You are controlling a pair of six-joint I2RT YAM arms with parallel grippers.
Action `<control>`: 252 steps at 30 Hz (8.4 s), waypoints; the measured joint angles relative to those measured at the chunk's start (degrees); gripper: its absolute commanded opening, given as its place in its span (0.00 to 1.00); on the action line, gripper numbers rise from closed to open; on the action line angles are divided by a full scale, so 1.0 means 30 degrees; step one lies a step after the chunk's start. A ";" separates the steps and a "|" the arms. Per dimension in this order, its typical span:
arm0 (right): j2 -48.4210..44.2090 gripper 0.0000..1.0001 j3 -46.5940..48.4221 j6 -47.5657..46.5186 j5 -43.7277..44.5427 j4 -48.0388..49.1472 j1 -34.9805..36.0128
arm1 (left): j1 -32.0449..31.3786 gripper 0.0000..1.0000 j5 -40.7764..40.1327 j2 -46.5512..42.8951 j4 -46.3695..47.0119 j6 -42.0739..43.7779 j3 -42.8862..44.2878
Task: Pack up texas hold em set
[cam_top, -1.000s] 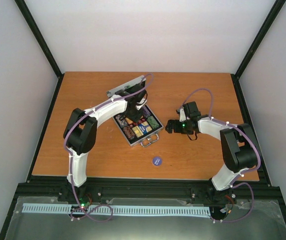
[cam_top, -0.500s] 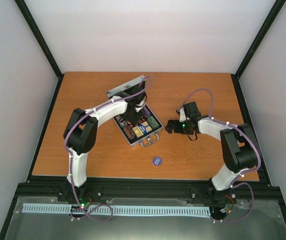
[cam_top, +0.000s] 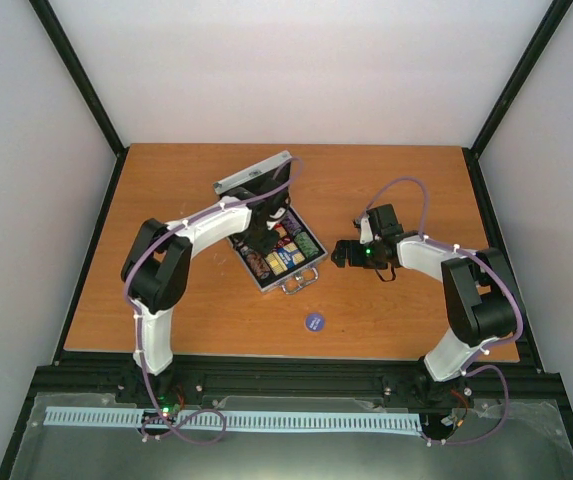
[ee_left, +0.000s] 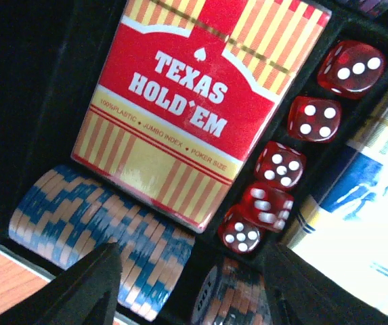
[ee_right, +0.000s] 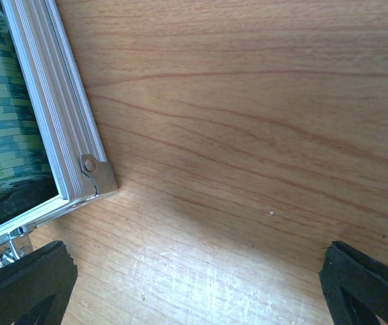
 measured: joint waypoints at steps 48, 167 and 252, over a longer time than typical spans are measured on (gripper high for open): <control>-0.0925 1.00 0.3133 0.3767 0.4845 -1.1205 1.2233 | 0.0007 1.00 0.3228 -1.3282 -0.2754 -0.3315 -0.7220; 1.1234 0.72 1.9926 0.1668 0.5260 -1.3894 0.8371 | 0.0007 1.00 0.2412 -1.4491 -0.2688 -0.3730 -0.7664; -0.2710 1.00 0.2113 -0.1304 -0.7235 -0.5632 0.2113 | 0.4291 1.00 1.6371 -0.6309 0.5479 -0.8648 -0.5472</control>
